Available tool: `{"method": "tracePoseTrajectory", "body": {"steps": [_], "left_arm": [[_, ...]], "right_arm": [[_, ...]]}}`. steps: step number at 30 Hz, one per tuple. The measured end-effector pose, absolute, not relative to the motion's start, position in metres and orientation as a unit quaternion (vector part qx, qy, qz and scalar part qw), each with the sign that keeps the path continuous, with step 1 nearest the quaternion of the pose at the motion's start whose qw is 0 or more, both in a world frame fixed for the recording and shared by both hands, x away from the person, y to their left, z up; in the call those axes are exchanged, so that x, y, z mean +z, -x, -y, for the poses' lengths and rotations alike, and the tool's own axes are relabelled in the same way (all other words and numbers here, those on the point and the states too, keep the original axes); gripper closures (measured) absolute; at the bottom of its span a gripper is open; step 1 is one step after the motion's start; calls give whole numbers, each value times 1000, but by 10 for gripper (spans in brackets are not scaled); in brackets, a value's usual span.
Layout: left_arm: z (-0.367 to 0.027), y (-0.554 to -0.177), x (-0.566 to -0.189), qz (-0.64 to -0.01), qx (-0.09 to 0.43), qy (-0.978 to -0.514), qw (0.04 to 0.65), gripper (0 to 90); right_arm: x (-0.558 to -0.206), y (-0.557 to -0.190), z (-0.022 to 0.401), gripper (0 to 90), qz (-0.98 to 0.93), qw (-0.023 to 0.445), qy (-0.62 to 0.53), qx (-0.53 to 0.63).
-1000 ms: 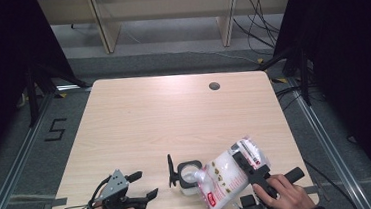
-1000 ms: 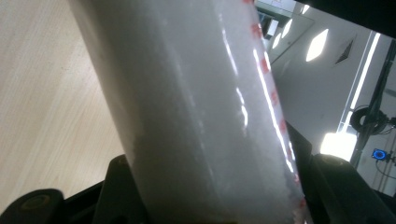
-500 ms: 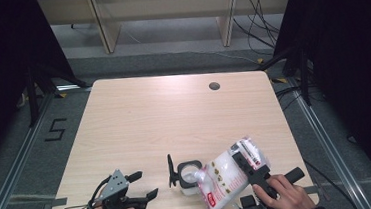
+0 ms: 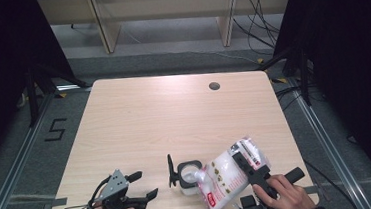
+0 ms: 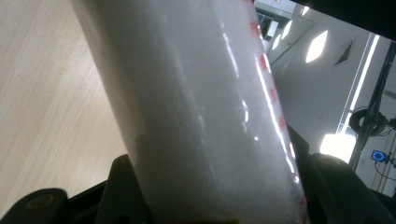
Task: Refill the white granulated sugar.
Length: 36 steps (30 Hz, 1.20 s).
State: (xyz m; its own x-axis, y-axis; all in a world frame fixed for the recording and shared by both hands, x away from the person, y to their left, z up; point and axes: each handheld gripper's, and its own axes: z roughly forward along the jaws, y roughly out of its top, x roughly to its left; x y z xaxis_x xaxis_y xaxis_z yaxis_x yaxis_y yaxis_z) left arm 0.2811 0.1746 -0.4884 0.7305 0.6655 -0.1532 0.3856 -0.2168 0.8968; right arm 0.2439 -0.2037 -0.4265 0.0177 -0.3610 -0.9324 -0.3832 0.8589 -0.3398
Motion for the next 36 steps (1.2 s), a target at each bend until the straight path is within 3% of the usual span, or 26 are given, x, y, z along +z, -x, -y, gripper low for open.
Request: {"method": "tracePoseTrajectory", "body": {"steps": [36], "left_arm": [[-175,-281,-488,-342,133,-768,524,189]], "right_arm": [[-428,-244,205,531,-705,661,256,12]]}}
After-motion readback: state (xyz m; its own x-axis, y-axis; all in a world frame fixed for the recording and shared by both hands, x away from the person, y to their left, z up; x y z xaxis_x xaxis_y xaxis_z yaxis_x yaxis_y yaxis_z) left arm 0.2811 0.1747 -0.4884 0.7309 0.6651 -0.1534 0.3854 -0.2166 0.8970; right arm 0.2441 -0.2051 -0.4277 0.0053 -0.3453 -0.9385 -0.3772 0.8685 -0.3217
